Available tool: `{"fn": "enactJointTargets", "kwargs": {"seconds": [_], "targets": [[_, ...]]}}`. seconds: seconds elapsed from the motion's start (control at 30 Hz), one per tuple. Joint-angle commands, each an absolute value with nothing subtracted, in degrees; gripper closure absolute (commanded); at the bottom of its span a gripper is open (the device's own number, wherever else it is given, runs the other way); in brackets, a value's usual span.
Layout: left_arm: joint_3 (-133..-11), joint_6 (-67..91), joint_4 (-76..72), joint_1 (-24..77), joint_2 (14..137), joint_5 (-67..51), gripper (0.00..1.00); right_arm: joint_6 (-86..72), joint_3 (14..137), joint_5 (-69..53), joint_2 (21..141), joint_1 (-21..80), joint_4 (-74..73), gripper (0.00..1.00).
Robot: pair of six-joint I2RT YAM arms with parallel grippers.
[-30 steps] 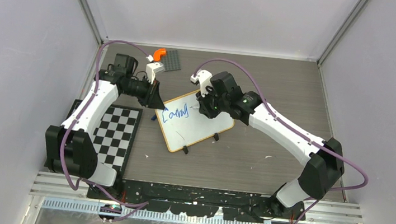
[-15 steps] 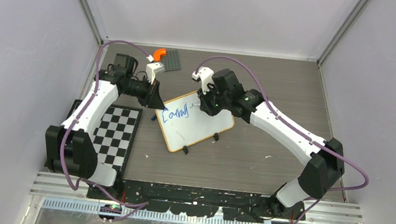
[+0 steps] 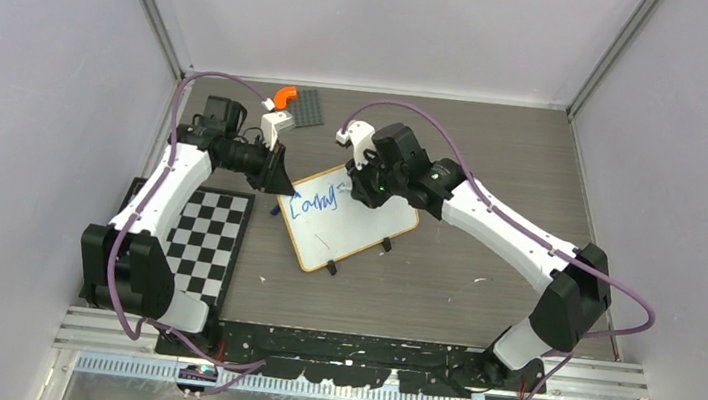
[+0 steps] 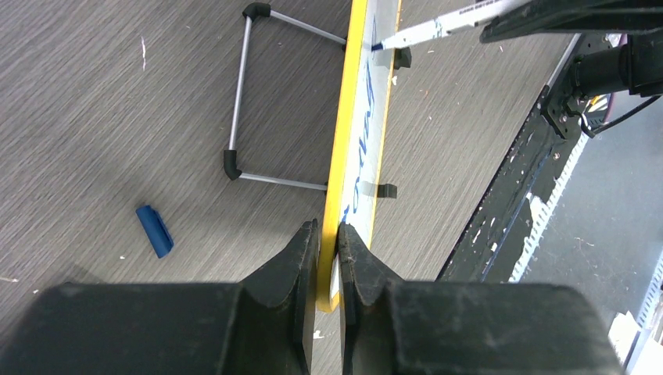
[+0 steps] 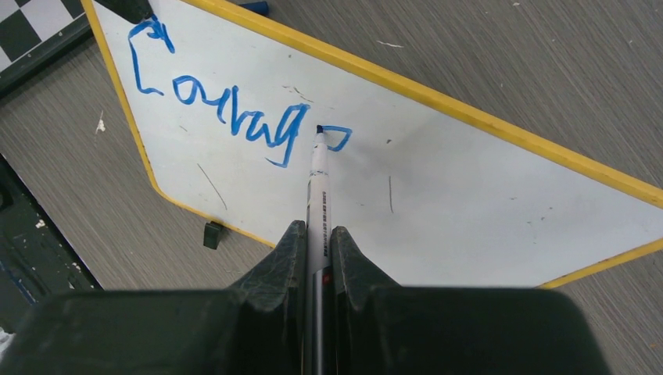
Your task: Write a sentence on the whiteboard
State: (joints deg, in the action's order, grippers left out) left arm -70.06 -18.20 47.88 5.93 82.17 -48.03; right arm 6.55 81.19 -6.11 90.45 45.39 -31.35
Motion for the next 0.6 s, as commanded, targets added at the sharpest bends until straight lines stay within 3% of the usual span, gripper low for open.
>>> {"fn": "enactJointTargets", "kwargs": {"seconds": [0.0,0.57], "targets": [[-71.5,-19.0,49.0,6.2,80.6,-47.4,1.00,6.2,82.5,-6.2,91.0,46.3,-29.6,1.00],[-71.5,-19.4,49.7,6.2,80.9,-47.3,1.00,8.1,76.9,-3.1,88.1,46.1,-29.5,1.00]]}}
